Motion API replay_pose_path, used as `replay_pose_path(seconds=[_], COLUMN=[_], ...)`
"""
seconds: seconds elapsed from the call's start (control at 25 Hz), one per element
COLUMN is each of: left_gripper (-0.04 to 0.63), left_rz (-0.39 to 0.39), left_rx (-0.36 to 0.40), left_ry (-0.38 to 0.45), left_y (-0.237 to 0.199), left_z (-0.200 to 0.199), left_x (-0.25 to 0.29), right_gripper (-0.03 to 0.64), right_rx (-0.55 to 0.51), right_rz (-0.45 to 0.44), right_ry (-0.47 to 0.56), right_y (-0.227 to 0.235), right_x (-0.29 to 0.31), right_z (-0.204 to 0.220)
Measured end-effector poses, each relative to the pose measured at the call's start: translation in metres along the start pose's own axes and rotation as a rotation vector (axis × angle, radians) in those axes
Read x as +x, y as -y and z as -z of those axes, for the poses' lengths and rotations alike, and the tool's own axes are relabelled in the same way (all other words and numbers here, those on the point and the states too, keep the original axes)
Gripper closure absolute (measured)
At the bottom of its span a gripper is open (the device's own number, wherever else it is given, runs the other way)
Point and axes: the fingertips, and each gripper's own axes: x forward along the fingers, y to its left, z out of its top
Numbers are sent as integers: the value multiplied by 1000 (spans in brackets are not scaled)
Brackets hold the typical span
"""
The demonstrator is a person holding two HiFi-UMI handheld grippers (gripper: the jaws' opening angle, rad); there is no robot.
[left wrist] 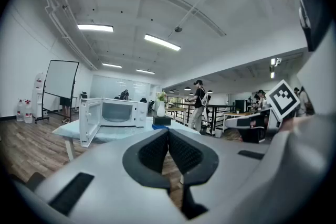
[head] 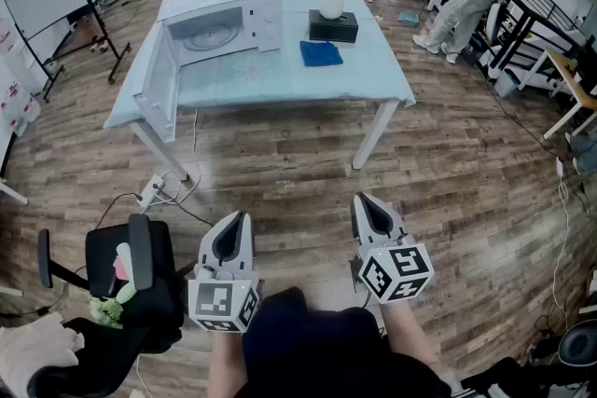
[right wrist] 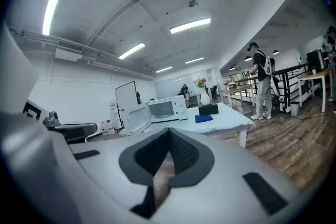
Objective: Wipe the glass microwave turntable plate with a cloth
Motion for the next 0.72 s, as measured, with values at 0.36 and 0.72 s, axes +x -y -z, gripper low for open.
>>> replay_pose_path(seconds=[0.36, 0.72], left_gripper=[591, 591], left_rz=[10, 30], left_rx=[18, 9], left_ry=[-9, -39], left_y=[-8, -15], left_z=[3, 9], left_x=[-1, 4], right_gripper=[623, 623], right_rx=[34, 69], right_rz=[11, 37], right_ry=[0, -42], right_y=[-4, -4], right_x=[2, 6], right_z=[9, 19])
